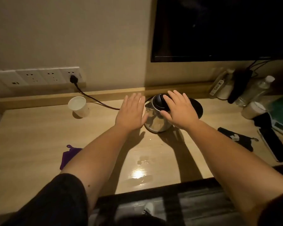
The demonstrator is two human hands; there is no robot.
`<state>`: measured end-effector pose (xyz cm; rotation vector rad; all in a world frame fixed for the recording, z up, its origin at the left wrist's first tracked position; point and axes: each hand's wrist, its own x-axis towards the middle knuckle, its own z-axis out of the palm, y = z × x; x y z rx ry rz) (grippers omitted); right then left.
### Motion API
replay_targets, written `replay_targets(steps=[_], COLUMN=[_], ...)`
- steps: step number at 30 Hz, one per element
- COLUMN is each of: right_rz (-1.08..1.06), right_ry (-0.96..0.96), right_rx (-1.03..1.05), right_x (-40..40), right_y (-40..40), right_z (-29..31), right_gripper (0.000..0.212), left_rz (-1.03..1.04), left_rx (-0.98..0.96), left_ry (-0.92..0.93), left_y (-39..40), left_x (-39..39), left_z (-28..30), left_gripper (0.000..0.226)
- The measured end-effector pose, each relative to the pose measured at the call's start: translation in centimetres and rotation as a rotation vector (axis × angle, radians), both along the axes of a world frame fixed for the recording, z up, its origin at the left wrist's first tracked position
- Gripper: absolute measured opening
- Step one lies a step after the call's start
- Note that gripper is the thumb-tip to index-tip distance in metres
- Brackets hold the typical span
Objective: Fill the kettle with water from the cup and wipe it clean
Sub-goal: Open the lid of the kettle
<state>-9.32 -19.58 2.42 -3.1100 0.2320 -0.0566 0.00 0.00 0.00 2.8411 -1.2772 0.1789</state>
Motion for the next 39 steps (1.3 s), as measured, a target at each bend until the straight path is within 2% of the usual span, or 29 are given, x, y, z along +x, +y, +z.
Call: replay_targets(steps=[7, 15, 23, 32, 39], right_rz=[0.128, 0.118, 0.136, -0.027, -0.203], right_ry=[0.024, -0.013, -0.076, -0.243, -0.301], right_rx=[0.013, 0.025, 0.085, 0.507, 0.745], right_x=[0.9, 1.2, 1.3, 0.6, -0.3], right_y=[-1.7, -1.6, -2.0, -2.7, -3.2], right_z=[-1.6, -2.1, -1.7, -0.9, -0.9], right_gripper=[0.058, 0.058, 0.054, 0.046, 0.041], left_rz=[-0.018, 0.032, 0.033, 0.022, -0.005], left_rx=[-0.043, -0.130, -0.139, -0.209, -0.255], left_ry=[0.071, 0.168, 0.149, 0.149, 0.130], left_y=[-2.6, -3.9, -3.8, -3.8, -3.6], left_x=[0.0, -1.0, -0.7, -0.5, -0.4], left_z=[-2.5, -3.5, -3.6, -3.8, -3.9], left_gripper=[0.065, 0.067, 0.065, 0.060, 0.057])
